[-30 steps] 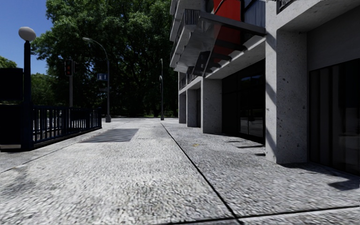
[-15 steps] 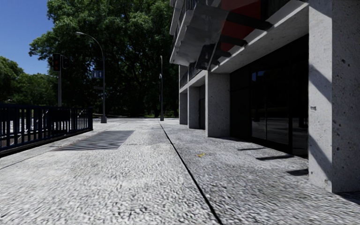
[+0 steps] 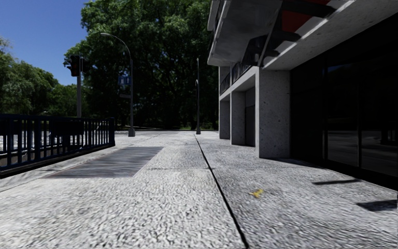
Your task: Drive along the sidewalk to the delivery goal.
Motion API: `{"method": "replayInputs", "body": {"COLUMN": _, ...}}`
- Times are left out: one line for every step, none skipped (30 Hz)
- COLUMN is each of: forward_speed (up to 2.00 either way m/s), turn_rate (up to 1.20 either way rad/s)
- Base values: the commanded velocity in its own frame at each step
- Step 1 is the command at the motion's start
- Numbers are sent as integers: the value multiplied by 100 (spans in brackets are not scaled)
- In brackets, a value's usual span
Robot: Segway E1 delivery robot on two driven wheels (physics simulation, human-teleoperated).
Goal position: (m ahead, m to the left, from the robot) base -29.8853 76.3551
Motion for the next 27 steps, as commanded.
{"method": "replayInputs", "body": {"forward_speed": 200, "turn_rate": 41}}
{"method": "replayInputs", "body": {"forward_speed": 200, "turn_rate": 0}}
{"method": "replayInputs", "body": {"forward_speed": 200, "turn_rate": 0}}
{"method": "replayInputs", "body": {"forward_speed": 200, "turn_rate": 0}}
{"method": "replayInputs", "body": {"forward_speed": 200, "turn_rate": 0}}
{"method": "replayInputs", "body": {"forward_speed": 200, "turn_rate": 0}}
{"method": "replayInputs", "body": {"forward_speed": 200, "turn_rate": 0}}
{"method": "replayInputs", "body": {"forward_speed": 200, "turn_rate": 0}}
{"method": "replayInputs", "body": {"forward_speed": 200, "turn_rate": 0}}
{"method": "replayInputs", "body": {"forward_speed": 200, "turn_rate": 0}}
{"method": "replayInputs", "body": {"forward_speed": 200, "turn_rate": 0}}
{"method": "replayInputs", "body": {"forward_speed": 200, "turn_rate": 0}}
{"method": "replayInputs", "body": {"forward_speed": 200, "turn_rate": 0}}
{"method": "replayInputs", "body": {"forward_speed": 200, "turn_rate": 0}}
{"method": "replayInputs", "body": {"forward_speed": 200, "turn_rate": 0}}
{"method": "replayInputs", "body": {"forward_speed": 200, "turn_rate": 0}}
{"method": "replayInputs", "body": {"forward_speed": 200, "turn_rate": 0}}
{"method": "replayInputs", "body": {"forward_speed": 200, "turn_rate": 0}}
{"method": "replayInputs", "body": {"forward_speed": 200, "turn_rate": 0}}
{"method": "replayInputs", "body": {"forward_speed": 200, "turn_rate": 0}}
{"method": "replayInputs", "body": {"forward_speed": 200, "turn_rate": 0}}
{"method": "replayInputs", "body": {"forward_speed": 200, "turn_rate": 0}}
{"method": "replayInputs", "body": {"forward_speed": 200, "turn_rate": 2}}
{"method": "replayInputs", "body": {"forward_speed": 200, "turn_rate": 7}}
{"method": "replayInputs", "body": {"forward_speed": 200, "turn_rate": 9}}
{"method": "replayInputs", "body": {"forward_speed": 200, "turn_rate": 9}}
{"method": "replayInputs", "body": {"forward_speed": 200, "turn_rate": 12}}
